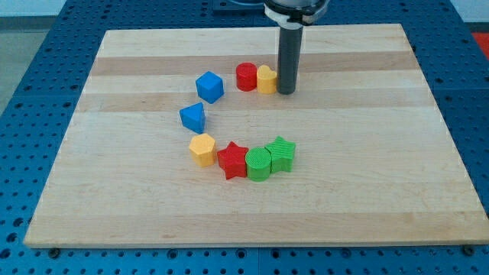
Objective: Point your arm at the green star
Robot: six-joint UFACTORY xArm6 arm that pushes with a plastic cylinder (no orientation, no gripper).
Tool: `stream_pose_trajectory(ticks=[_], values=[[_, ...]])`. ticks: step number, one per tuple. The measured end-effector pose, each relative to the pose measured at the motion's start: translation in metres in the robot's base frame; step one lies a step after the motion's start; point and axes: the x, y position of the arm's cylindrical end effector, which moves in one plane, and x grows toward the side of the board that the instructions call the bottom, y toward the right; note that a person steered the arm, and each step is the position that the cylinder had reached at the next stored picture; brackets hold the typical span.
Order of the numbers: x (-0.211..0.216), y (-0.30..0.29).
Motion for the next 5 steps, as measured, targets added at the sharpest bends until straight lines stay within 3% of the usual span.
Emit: stream_pose_trajectory(ticks=[4, 5], values=[[0.000, -0.024], [0.000, 0.038]])
